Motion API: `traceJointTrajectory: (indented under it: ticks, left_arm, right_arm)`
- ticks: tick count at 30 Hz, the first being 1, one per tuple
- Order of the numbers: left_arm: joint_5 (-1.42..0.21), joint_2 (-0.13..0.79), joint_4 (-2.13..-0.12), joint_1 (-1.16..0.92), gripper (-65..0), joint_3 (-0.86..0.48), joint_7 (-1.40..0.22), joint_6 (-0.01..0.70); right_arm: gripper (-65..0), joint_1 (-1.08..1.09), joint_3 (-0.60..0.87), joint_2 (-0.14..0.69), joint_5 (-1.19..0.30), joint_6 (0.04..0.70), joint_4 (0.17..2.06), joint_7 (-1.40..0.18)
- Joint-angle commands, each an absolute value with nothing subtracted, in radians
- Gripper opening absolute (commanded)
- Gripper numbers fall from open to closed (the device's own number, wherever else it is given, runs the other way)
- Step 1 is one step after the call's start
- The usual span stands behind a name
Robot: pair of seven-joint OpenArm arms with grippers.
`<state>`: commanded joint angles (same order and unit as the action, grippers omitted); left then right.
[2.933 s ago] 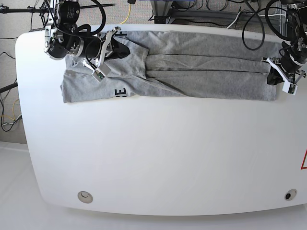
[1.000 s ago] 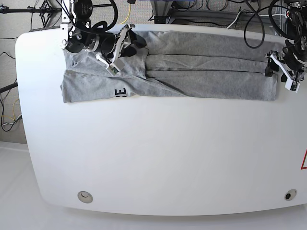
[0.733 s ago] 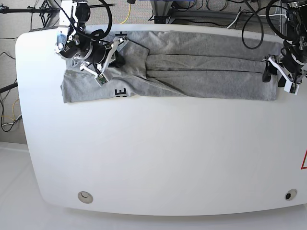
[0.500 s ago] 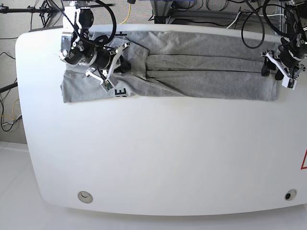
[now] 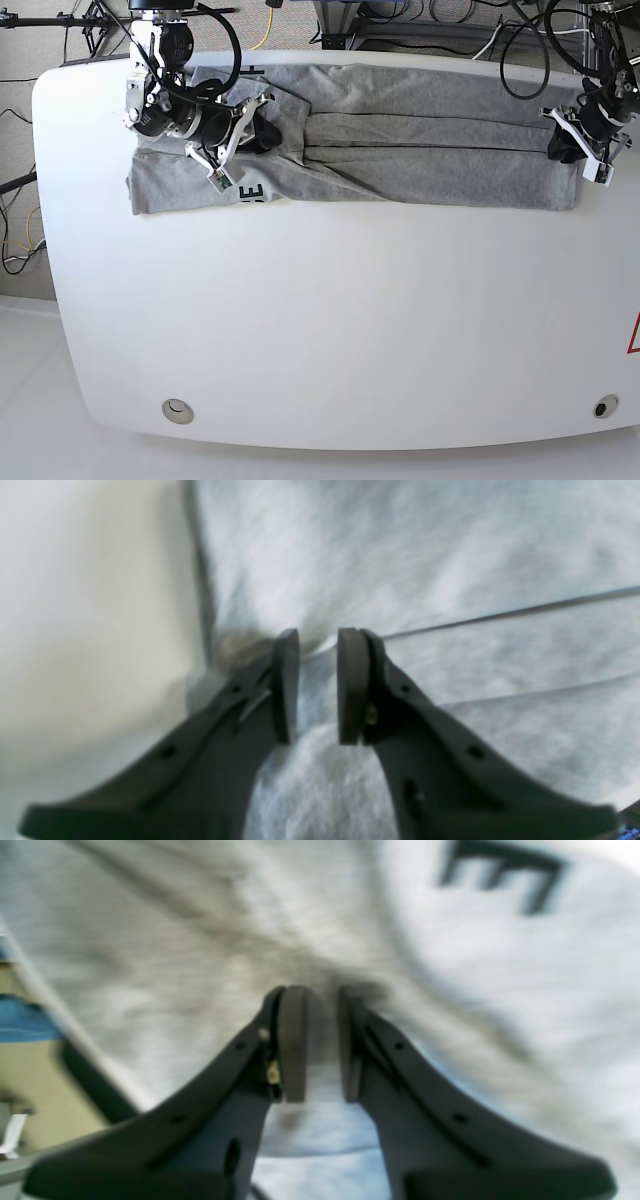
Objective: Fold the T-shirt properly
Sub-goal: 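Pull the hem end with the left gripper away from the right gripper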
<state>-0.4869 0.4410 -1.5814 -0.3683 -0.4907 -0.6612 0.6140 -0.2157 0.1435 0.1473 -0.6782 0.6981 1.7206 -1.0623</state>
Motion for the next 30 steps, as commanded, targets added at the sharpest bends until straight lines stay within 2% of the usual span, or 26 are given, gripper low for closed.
traceJointTrajectory:
  ticks: [2, 4, 6, 10, 12, 16, 18, 22, 28, 30]
  left_arm:
    - [-0.487, 0.442, -1.594, -0.368, -53.8, -0.492, -0.665, 0.615]
    - [-0.487, 0.442, -1.603, -0.370, -47.5, -0.491, -0.659, 0.615]
    - [-0.487, 0.440, -1.589, -0.366, -33.1, -0.495, -0.629, 0.615]
    - [-0.489, 0.435, -1.584, -0.363, -24.5, -0.499, -0.615, 0.619]
    - [-0.491, 0.431, -1.573, -0.360, -23.0, -0.501, -0.610, 0.619]
    - [-0.493, 0.422, -1.535, -0.346, -24.8, -0.500, -0.605, 0.622]
    - [-0.489, 0.420, -1.510, -0.350, -30.0, -0.499, -0.613, 0.617]
    - [-0.489, 0.419, -1.511, -0.349, -34.2, -0.497, -0.623, 0.618]
    - [-0.484, 0.422, -1.526, -0.351, -37.1, -0.491, -0.626, 0.618]
    - [-0.489, 0.428, -1.537, -0.337, -37.9, -0.489, -0.619, 0.618]
  right_arm:
    - [-56.5, -0.219, 0.143, 0.154, -0.724, 0.698, 1.727, -1.076]
    - [-56.6, -0.220, 0.146, 0.162, -0.771, 0.698, 1.735, -1.092]
    - [-56.1, -0.215, 0.166, 0.185, -0.864, 0.698, 1.730, -1.108]
    - [-55.8, -0.212, 0.175, 0.188, -0.853, 0.698, 1.731, -1.102]
    - [-55.8, -0.209, 0.175, 0.188, -0.829, 0.698, 1.730, -1.096]
    - [-56.4, -0.204, 0.168, 0.188, -0.772, 0.698, 1.725, -1.077]
    - [-57.0, -0.190, 0.156, 0.188, -0.734, 0.698, 1.711, -1.064]
    - [-57.4, -0.175, 0.153, 0.186, -0.727, 0.698, 1.697, -1.065]
    - [-57.5, -0.152, 0.149, 0.182, -0.752, 0.698, 1.675, -1.075]
    - [-57.2, -0.131, 0.157, 0.182, -0.721, 0.698, 1.644, -1.068]
